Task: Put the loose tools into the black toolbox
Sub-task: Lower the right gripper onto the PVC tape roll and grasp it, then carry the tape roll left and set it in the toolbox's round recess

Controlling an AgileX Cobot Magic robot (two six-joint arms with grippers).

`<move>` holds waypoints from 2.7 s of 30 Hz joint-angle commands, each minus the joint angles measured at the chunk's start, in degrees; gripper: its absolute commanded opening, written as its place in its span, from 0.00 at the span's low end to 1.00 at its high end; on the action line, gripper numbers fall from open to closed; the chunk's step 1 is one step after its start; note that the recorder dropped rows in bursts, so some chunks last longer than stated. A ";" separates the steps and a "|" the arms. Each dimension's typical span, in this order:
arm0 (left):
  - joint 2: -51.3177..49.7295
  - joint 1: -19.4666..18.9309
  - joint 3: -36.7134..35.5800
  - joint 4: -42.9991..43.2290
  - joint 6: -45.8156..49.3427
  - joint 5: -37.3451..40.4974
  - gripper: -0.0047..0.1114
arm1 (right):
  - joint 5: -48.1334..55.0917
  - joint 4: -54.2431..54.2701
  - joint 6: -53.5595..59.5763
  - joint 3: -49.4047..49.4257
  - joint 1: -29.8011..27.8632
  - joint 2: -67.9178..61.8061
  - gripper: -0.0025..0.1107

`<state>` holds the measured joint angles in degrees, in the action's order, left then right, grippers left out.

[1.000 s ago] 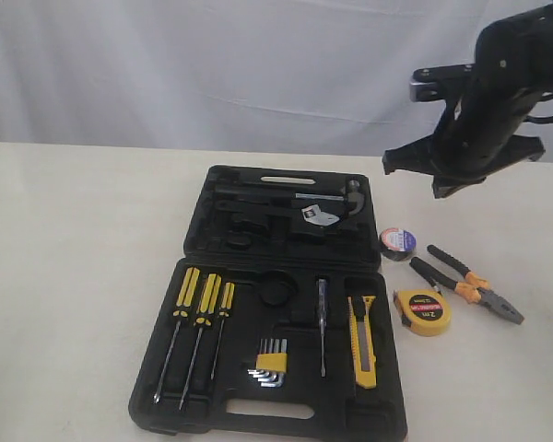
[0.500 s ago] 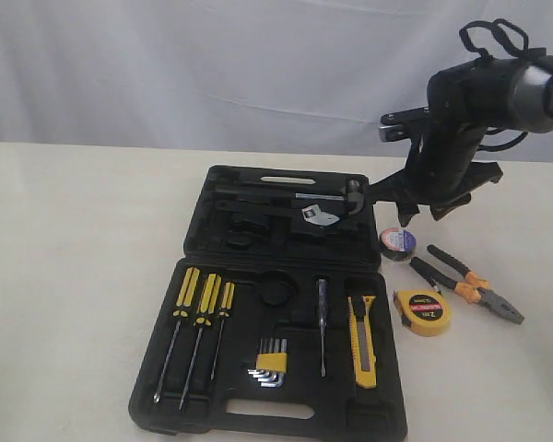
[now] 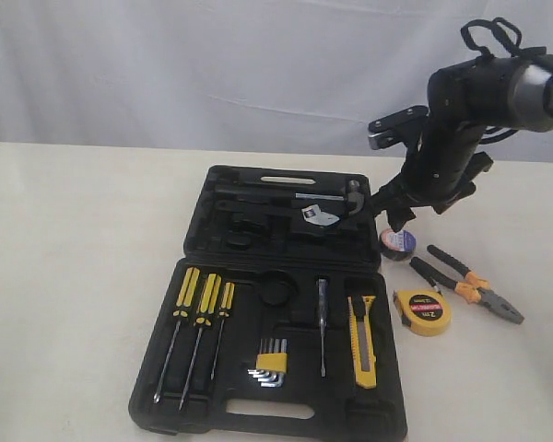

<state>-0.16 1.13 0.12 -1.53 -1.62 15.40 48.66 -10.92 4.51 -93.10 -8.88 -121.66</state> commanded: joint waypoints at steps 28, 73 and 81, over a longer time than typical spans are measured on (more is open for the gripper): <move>0.16 0.12 -0.12 -0.41 -0.08 -0.06 0.04 | -3.58 6.75 9.38 -0.21 -3.17 -5.42 0.61; 0.16 0.12 -0.12 -0.41 -0.08 -0.06 0.04 | -4.42 17.28 14.80 -0.77 -4.31 -2.75 0.03; 0.16 0.12 -0.12 -0.41 -0.08 -0.06 0.04 | 7.53 18.23 14.68 -0.77 0.05 5.62 0.03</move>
<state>-0.16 1.13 0.12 -1.66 -1.62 15.40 51.75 6.49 19.33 -93.53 -11.10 -118.76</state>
